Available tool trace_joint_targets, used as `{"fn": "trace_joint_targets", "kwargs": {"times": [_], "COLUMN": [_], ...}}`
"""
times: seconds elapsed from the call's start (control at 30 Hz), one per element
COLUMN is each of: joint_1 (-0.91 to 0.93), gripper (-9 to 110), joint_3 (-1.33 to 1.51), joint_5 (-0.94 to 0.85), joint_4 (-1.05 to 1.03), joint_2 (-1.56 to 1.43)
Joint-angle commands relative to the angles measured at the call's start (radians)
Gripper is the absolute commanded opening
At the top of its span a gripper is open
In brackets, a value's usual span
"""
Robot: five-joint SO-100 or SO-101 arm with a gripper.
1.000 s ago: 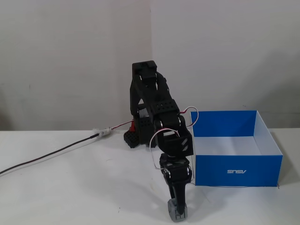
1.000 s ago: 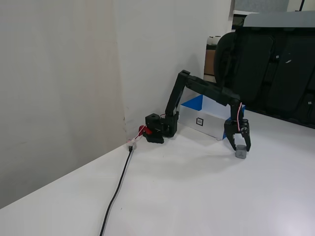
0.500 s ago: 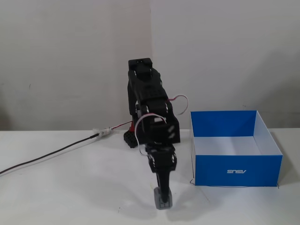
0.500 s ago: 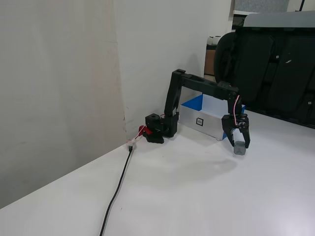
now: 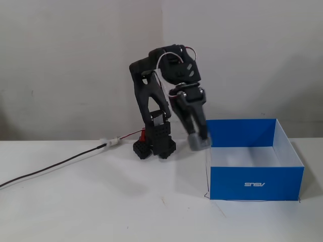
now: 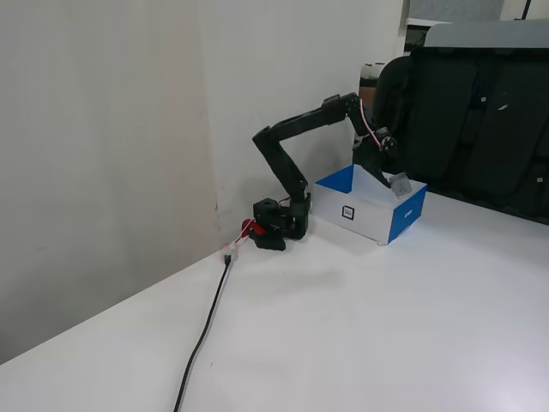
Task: Pick the gray block and keep it in the box.
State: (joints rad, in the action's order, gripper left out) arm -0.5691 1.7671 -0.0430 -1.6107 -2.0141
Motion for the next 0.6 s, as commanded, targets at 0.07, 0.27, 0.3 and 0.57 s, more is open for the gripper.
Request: {"fn": "trace_joint_targets", "kwargs": {"times": [0.07, 0.27, 0.3, 0.57], "joint_1": [-0.15, -0.382, -0.407, -0.437], "gripper": [0, 0, 0, 25], "joint_3": [0.018, 0.066, 0.098, 0.347], "joint_5": [-0.026, -0.161, -0.189, -0.345], "joint_4": [-0.002, 0.043, 0.063, 0.218], "joint_2": [-0.094, -0.077, -0.075, -0.161]}}
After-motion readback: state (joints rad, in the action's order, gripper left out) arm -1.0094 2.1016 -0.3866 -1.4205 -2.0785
